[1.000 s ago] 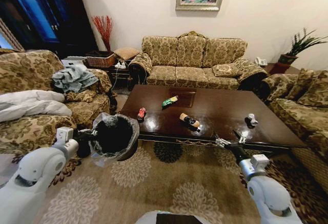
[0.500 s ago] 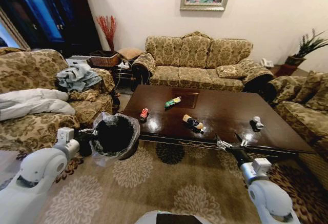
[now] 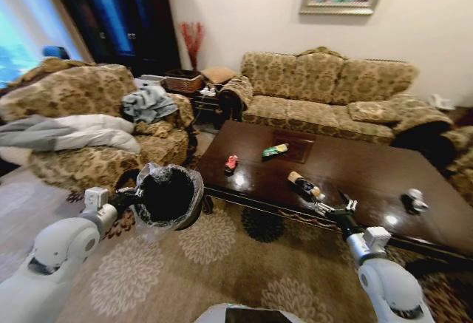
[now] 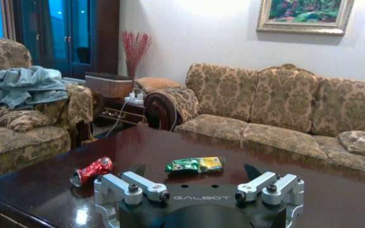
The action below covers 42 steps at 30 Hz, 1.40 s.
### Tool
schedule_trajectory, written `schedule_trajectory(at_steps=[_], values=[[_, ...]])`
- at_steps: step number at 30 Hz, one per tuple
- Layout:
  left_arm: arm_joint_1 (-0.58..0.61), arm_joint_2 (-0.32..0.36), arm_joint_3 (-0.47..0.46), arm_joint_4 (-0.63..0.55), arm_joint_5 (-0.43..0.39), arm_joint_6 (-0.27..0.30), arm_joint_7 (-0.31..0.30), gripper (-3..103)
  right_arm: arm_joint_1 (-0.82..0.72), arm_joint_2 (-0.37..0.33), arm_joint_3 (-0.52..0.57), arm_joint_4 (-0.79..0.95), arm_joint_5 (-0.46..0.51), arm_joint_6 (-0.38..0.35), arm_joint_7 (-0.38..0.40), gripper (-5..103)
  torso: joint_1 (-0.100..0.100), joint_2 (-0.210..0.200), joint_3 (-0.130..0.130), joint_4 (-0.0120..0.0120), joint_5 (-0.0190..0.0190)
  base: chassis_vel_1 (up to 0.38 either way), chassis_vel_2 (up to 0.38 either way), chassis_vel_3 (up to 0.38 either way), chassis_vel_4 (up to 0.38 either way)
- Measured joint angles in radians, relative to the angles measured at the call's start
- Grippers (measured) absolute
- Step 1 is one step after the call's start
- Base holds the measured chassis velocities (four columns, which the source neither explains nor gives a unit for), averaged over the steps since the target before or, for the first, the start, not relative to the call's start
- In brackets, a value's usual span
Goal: Move to the front of the table and place the trash on the table into the trash bin.
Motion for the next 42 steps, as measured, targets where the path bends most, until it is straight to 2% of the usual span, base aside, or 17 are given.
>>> schedule_trajectory(at_steps=[11,21,25,28,35,37,38,41,42], values=[[0.005,-0.014,0.012,-0.020,0.011,-0.005,-0.012,2,-0.003,-0.002,-0.003,-0.012,-0.001,0.008,-0.001,100,0.000,0.000,0.000,-0.0006,0.0000,-0.124,0.126,0.131,-0.115],[0.004,-0.018,0.010,-0.032,0.011,-0.004,-0.017,2,0.004,-0.010,-0.010,-0.015,0.002,0.010,-0.001,100,0.001,0.001,0.001,-0.0008,-0.0003,-0.266,0.268,0.265,-0.259],[0.005,-0.019,-0.001,-0.046,0.008,-0.002,-0.026,2,0.014,-0.016,-0.023,-0.018,0.005,0.011,-0.001,100,0.002,0.001,0.001,-0.0004,0.0006,-0.213,0.225,0.199,-0.202],[0.002,-0.015,-0.012,-0.048,0.006,0.001,-0.032,2,0.028,-0.026,-0.047,-0.020,0.023,0.002,0.000,100,0.002,0.001,0.002,-0.0009,-0.0005,-0.098,0.099,0.033,-0.072],[-0.001,0.009,-0.047,-0.018,0.005,0.004,-0.017,2,0.120,-0.075,-0.213,-0.013,0.105,-0.067,0.095,100,-0.001,0.003,0.000,-0.0004,-0.0001,-0.011,0.004,0.002,-0.008],[0.002,0.010,-0.048,-0.012,0.005,0.003,-0.015,2,0.181,-0.088,-0.316,-0.035,0.146,-0.104,0.160,100,0.000,0.003,0.001,-0.0004,-0.0006,0.040,-0.034,-0.052,0.043],[0.002,0.010,-0.048,-0.012,0.005,0.003,-0.015,2,0.181,-0.088,-0.316,-0.035,0.146,-0.104,0.160,100,0.000,0.003,0.001,-0.0004,-0.0006,0.023,-0.032,-0.052,0.029],[0.003,0.011,-0.048,-0.012,0.005,0.002,-0.015,2,0.257,-0.090,-0.427,-0.080,0.180,-0.116,0.233,100,0.001,0.002,0.001,-0.0005,0.0000,0.000,0.000,0.000,0.000],[0.004,0.012,-0.048,-0.016,0.005,0.002,-0.015,2,0.325,-0.079,-0.525,-0.135,0.198,-0.114,0.296,100,0.002,0.002,0.002,-0.0005,-0.0005,0.000,0.000,0.000,0.000]])
